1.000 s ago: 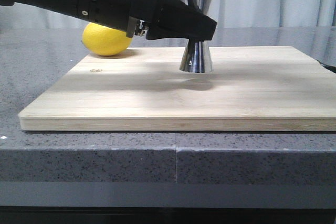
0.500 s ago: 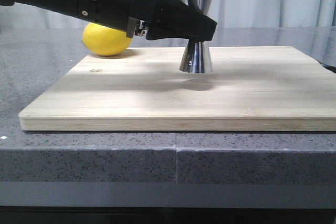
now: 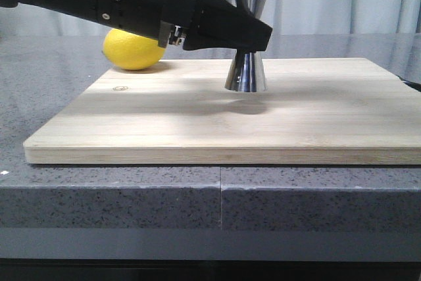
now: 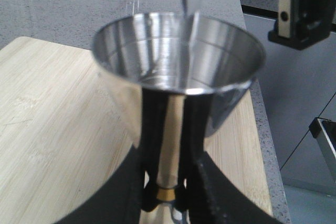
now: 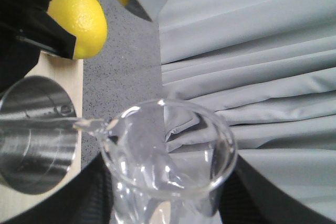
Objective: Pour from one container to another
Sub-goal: 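Tilt the beaker with the right gripper, pouring liquid into the jigger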
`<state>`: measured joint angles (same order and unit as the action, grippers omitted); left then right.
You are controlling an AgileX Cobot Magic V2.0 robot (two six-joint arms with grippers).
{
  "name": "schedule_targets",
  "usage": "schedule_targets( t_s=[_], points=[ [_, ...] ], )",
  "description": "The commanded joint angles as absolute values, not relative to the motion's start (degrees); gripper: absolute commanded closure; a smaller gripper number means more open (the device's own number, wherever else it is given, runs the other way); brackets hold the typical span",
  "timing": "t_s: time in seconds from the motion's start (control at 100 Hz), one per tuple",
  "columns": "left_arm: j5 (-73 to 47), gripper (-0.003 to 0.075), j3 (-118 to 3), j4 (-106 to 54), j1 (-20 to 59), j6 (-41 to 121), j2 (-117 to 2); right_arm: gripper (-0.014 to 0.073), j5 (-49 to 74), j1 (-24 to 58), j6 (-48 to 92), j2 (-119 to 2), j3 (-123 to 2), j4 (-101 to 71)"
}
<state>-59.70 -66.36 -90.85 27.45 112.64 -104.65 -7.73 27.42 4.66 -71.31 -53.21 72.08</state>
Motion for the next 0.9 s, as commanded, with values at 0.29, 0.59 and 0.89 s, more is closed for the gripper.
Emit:
schedule_targets(
  t_s=[0.29, 0.59, 0.89],
  points=[
    [-63.8, 0.0734, -68.2, -94.2, 27.3, 112.3, -101.3, 0.0352, -9.3, 27.5, 5.0, -69.4, -55.4, 76.0],
    [-63.8, 0.0734, -68.2, -94.2, 27.3, 112.3, -101.3, 0.0352, -8.8, 27.5, 5.0, -69.4, -55.4, 78.6],
    [-63.8, 0.0734, -68.2, -94.0, 27.3, 112.3, -101.3, 0.0352, -8.3, 27.5, 5.0, -69.4, -55.4, 80.1]
  ],
)
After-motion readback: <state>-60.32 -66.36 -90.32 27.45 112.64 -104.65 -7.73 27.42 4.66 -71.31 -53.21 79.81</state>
